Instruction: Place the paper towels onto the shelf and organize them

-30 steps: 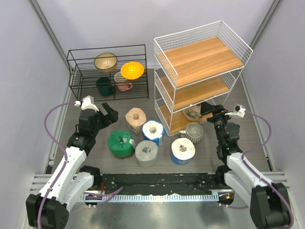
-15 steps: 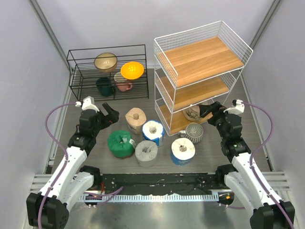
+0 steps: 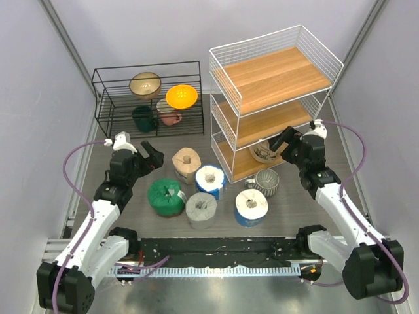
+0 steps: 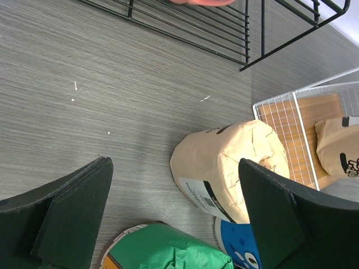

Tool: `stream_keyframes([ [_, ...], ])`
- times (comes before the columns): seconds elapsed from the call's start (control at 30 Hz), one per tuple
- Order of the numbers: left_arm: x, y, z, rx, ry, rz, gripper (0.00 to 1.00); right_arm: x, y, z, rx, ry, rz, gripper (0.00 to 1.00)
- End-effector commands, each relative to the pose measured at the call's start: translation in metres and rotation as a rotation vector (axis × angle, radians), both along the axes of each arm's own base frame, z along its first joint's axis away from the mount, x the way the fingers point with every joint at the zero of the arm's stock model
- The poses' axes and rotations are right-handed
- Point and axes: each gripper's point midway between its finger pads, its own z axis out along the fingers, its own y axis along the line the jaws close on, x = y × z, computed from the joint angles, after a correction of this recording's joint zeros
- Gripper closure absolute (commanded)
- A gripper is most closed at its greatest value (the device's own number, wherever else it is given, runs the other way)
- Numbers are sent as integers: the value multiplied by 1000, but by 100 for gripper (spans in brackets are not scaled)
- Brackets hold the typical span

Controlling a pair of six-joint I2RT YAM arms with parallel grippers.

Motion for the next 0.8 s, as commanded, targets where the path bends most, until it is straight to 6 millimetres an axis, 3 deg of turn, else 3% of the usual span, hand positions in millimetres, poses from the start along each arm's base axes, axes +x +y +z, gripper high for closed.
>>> stream_keyframes([
  [0.0,6,-5,6,-12,-37,-14,0,20,18,52,25,-102,55,5],
  [0.43,6,-4,7,-9,-37,-17,0,62,44,37,-26,-36,101,5],
  [0.47,6,-5,6,-10,-36,-20,0,68,48,46,-22,-71,105,5],
  [0.57,6,-5,5,-8,-34,-21,0,76,50,46,-25,-75,98,5],
  [0.67,6,-5,4,-7,-30,-21,0,79,49,44,-32,-67,95,4],
  [0.73,5,-5,5,-6,-30,-23,0,73,48,51,-30,-85,92,4],
  [0.77,5,-5,4,-6,-29,-21,0,68,46,45,-32,-78,91,4],
])
